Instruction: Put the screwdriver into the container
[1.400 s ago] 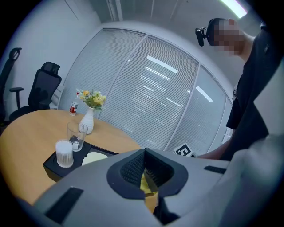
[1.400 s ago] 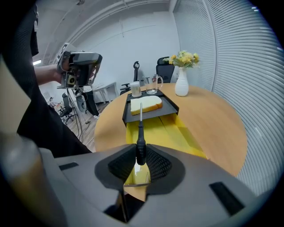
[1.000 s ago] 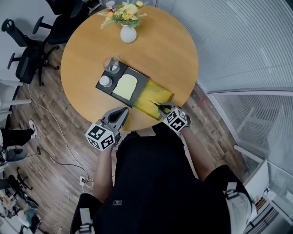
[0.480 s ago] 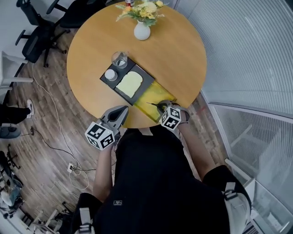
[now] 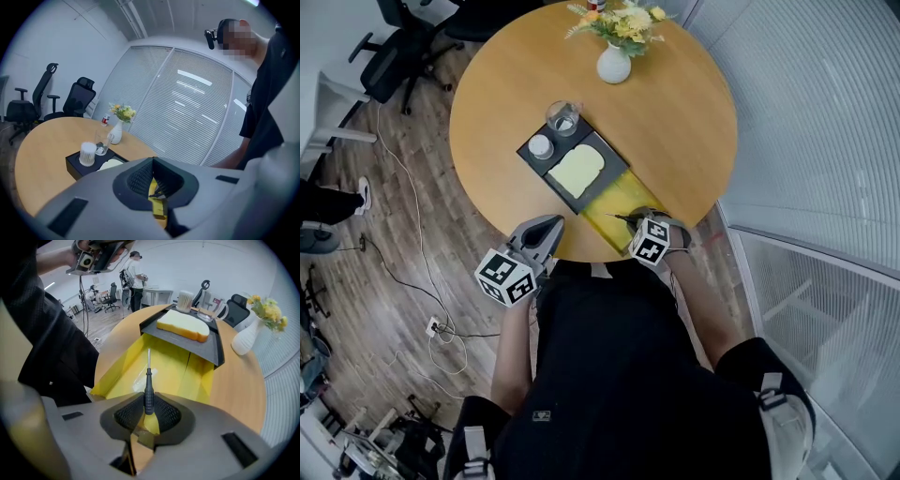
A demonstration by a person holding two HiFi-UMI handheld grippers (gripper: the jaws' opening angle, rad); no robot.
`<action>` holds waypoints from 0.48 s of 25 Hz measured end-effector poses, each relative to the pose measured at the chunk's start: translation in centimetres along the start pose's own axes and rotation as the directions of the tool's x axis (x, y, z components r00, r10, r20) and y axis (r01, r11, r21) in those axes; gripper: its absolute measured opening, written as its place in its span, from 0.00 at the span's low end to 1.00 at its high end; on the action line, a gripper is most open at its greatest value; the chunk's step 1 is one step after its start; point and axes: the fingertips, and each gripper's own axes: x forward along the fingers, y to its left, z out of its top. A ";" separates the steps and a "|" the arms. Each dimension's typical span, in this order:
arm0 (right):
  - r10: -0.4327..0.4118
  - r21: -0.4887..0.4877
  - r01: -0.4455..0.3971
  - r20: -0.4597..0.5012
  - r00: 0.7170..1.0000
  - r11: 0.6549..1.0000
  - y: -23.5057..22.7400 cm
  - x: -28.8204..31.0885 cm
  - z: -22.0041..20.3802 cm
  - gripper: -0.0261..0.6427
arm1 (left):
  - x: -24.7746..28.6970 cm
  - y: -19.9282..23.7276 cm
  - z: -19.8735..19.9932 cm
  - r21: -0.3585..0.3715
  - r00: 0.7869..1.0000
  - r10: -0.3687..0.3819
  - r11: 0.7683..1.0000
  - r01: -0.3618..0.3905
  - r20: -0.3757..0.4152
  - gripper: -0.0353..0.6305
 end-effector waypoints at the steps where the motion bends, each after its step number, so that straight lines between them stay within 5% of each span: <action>1: 0.008 -0.005 -0.008 -0.016 1.000 1.000 0.1 0.3 -0.2 0.13 | -0.3 0.1 -0.1 -0.005 1.000 0.009 1.000 -0.009 0.002 0.06; 12: 0.020 -0.015 -0.021 -0.054 0.998 1.000 -0.1 1.7 -0.4 0.13 | -3.3 1.3 -1.6 -0.040 0.996 0.086 0.996 -0.084 0.025 0.06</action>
